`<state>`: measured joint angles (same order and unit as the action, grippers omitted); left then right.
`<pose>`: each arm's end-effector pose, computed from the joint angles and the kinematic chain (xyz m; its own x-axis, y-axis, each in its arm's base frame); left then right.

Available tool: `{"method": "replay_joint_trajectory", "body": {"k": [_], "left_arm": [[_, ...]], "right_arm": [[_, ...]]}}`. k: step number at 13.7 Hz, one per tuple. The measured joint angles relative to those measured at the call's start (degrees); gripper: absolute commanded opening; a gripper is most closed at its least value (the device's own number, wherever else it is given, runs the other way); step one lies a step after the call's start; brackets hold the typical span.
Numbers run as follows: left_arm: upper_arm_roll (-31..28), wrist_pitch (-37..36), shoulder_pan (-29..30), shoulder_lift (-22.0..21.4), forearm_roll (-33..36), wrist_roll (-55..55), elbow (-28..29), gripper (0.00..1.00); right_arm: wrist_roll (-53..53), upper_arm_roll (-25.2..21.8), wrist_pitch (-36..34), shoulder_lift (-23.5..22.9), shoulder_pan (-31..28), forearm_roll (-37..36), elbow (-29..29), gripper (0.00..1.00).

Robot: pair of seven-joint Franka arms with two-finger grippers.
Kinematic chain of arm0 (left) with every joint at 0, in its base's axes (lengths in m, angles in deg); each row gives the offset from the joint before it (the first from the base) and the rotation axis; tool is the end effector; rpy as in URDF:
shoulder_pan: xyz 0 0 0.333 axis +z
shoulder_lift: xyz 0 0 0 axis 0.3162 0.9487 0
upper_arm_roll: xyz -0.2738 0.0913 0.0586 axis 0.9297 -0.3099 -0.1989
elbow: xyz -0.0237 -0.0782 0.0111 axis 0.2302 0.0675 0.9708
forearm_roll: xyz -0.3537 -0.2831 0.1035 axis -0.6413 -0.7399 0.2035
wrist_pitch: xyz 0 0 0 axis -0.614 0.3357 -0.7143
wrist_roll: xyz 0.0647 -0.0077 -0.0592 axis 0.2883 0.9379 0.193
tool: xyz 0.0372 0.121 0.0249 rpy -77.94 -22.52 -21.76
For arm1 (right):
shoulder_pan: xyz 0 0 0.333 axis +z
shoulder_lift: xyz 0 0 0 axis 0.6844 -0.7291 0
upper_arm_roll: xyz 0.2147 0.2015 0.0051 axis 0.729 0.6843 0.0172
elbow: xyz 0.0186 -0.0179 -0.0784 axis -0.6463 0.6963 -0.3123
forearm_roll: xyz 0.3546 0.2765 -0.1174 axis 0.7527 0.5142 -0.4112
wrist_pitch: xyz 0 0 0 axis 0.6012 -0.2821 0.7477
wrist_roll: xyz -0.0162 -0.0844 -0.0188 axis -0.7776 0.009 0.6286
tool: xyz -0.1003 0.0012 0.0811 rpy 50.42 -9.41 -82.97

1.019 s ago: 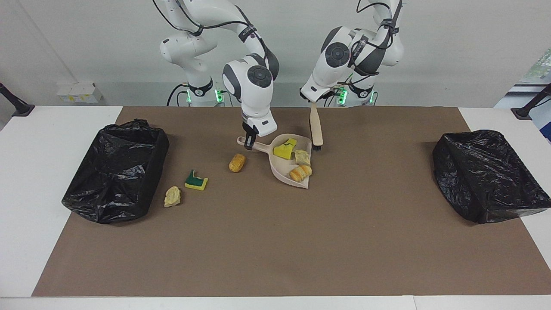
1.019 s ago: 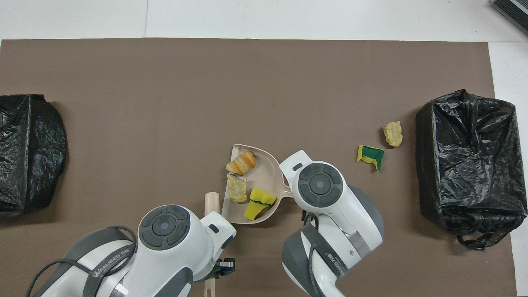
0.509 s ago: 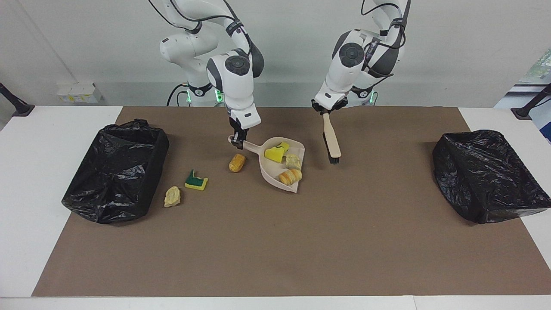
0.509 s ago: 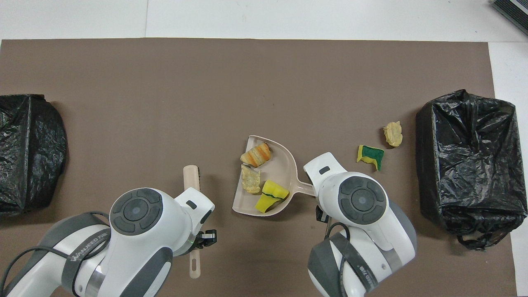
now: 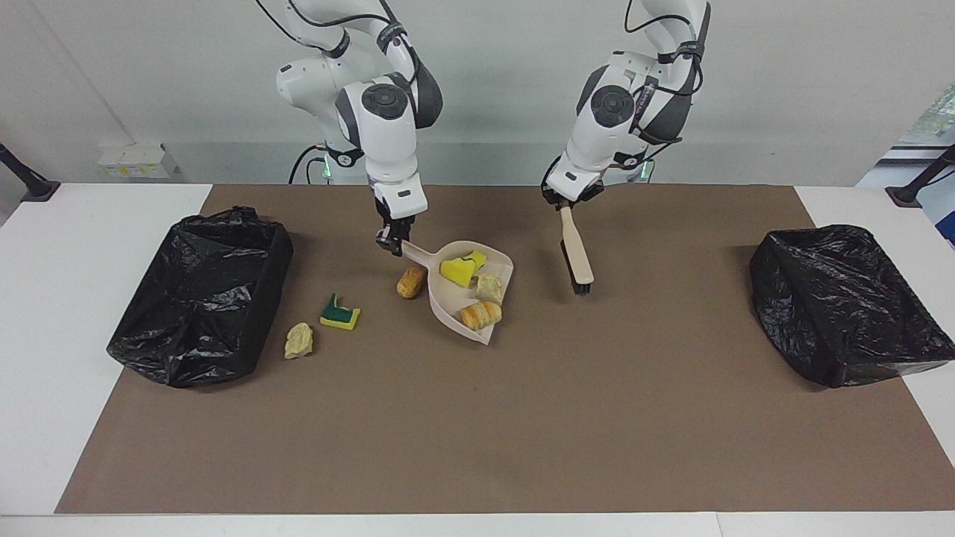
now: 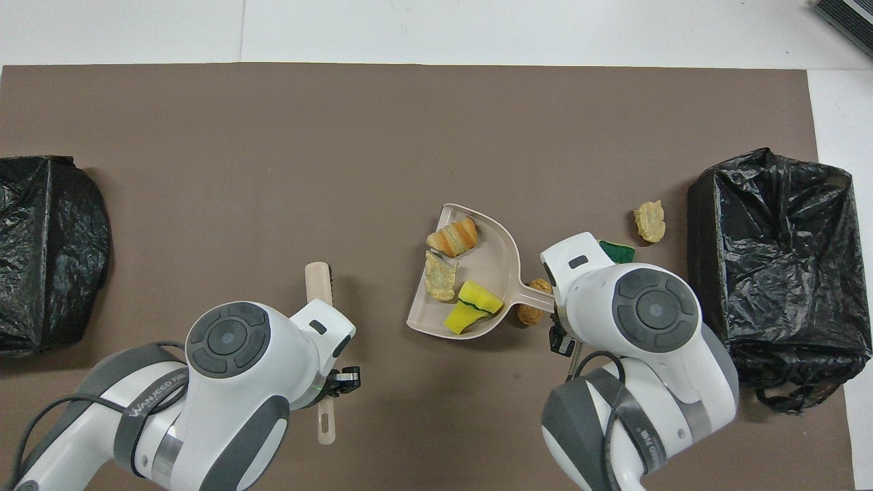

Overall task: Sweep and dump trash in bin
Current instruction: 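Carry the loaded dustpan with the right gripper toward the black bag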

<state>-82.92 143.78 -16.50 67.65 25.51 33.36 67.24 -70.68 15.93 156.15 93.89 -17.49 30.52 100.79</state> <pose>0.4193 -0.3036 0.3203 0.9659 0.0536 -0.2535 0.0599 -0.9981 0.0170 0.5307 0.2248 0.3285 0.3674 0.9294 -0.0363 0.9294 -0.3653 0.0529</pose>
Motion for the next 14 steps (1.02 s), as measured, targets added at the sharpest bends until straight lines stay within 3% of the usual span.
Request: {"method": "replay_joint_trajectory", "body": {"k": [3,10,14], "left_arm": [[0.04,2.25,0.0,0.86,0.0,0.08,0.01,0.0],[1.23,5.3,-0.25,2.89,0.0,0.2,-0.01,0.0],[1.93,5.37,-7.89,2.84,-0.04,-5.28,-0.07,0.0]], "right_arm": [[-5.28,-0.09,0.0,0.5,-3.22,2.63,-0.05,0.0],[-29.26,-0.65,-4.15,0.81,-18.64,9.08,-3.24,0.0],[-46.25,-0.92,-9.79,0.98,-28.89,9.36,-5.72,0.0]]}}
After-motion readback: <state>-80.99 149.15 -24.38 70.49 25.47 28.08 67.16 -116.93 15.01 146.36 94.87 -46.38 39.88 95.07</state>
